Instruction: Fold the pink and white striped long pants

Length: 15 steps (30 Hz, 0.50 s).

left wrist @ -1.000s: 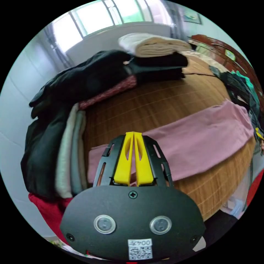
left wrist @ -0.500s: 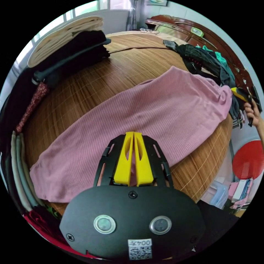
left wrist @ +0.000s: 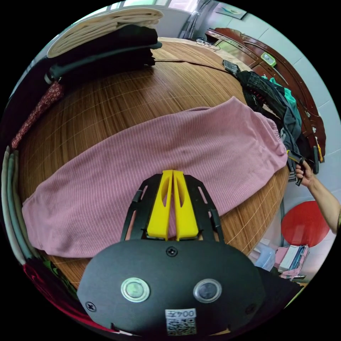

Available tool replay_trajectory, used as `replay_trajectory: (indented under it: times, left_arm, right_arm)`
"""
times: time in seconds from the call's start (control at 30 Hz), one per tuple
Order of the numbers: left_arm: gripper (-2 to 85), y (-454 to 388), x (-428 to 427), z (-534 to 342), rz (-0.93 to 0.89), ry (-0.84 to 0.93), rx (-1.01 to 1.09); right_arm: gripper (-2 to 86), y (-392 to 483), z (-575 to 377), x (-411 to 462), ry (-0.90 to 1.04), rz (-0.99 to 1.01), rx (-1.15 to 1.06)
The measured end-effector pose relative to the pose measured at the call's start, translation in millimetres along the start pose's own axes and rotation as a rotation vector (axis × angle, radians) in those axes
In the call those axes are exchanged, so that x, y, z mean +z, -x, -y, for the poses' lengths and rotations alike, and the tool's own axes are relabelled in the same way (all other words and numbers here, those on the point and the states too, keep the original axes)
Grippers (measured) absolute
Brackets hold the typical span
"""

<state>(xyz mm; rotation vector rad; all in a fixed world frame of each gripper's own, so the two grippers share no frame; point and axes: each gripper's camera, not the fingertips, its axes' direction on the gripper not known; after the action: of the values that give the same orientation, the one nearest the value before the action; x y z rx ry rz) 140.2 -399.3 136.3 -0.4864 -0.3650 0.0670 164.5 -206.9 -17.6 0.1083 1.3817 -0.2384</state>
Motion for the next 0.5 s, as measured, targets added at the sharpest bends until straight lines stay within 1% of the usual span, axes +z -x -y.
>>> replay_trajectory:
  times: [0.1, 0.2, 0.3, 0.37, 0.43, 0.5]
  left_arm:
    - [0.2, 18, 7, 4, -0.008, 0.004, -0.016]
    - [0.3, 36, 13, 7, -0.019, 0.006, -0.033]
    - [0.4, 55, 19, 11, -0.044, 0.011, -0.052]
    - [0.5, 68, 22, 13, -0.063, 0.015, -0.067]
    - [0.6, 78, 26, 15, -0.073, 0.018, -0.073]
    - [0.6, 91, 30, 17, -0.081, 0.018, -0.078]
  right_arm:
    - [7.1, 21, 2, 21, 0.053, -0.024, -0.14]
    - [9.4, 22, -1, 28, 0.051, 0.069, -0.169]
    - [13.1, 2, -4, 30, 0.032, 0.163, -0.116]
    - [13.4, -22, -9, 33, 0.003, 0.276, -0.032]
    - [13.1, -49, -17, 44, -0.007, 0.444, 0.05]
    - [12.6, -56, -20, 54, -0.009, 0.507, 0.069]
